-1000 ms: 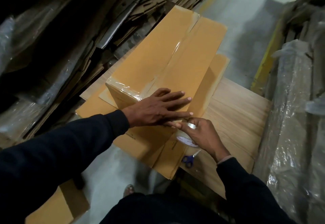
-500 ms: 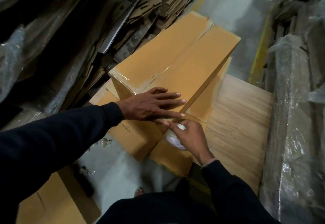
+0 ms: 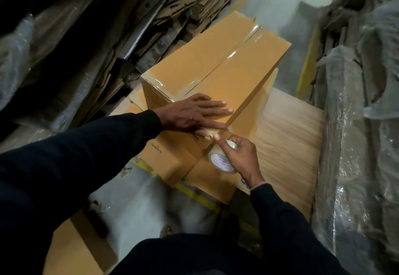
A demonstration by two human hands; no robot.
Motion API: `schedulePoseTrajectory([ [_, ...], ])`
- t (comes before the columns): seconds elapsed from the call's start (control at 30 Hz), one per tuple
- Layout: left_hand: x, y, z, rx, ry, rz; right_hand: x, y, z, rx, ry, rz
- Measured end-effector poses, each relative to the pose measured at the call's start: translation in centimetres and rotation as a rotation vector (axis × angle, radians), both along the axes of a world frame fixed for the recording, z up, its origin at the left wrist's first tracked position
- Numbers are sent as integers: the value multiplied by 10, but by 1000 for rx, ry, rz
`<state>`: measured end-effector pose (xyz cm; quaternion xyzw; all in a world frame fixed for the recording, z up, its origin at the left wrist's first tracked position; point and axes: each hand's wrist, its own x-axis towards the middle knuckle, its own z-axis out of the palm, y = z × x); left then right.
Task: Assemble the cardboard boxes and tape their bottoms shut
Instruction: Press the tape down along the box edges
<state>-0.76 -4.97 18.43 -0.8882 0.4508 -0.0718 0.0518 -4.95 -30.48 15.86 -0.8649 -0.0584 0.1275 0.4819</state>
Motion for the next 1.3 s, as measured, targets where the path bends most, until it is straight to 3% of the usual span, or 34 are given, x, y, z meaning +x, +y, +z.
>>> schedulePoseTrajectory([
  [0.13,-3,3,1,32,-17,17,1,4,3,-282,27,16],
  [0.23,-3,-3,2,74,-5,33,2,1,1,-310,7,23],
  [0.37,-15,-6,13,97,2,121,0,-4,3,-168,-4,30],
  [0.47,-41,-13,15,32,-79,345,-1,-15,5,112,258,6],
  [0.53,-67,-24,7,-194,-99,585,0,-24,1,255,413,-36],
  [0.67,-134,-85,-26,-1005,-135,1020,2,-39,-1,323,367,-36],
  [0.73,-151,-129,-35,-1403,150,1270,2,-44,3,317,342,26],
  [0.8,-146,-159,-41,-1707,488,1347,3,-51,5,297,331,79],
  [0.9,-128,-180,-41,-1913,672,1290,3,-56,6,321,340,145],
  [1.03,-114,-194,-40,-2044,675,1270,9,-62,-3,344,373,163],
  [1.13,-113,-195,-47,-2143,696,1259,23,-78,-21,330,398,-55],
  [1.2,-114,-195,-49,-2188,731,1252,32,-101,-49,145,462,-257],
  [1.3,-114,-198,-49,-2192,743,1259,35,-132,-100,-257,534,-262],
])
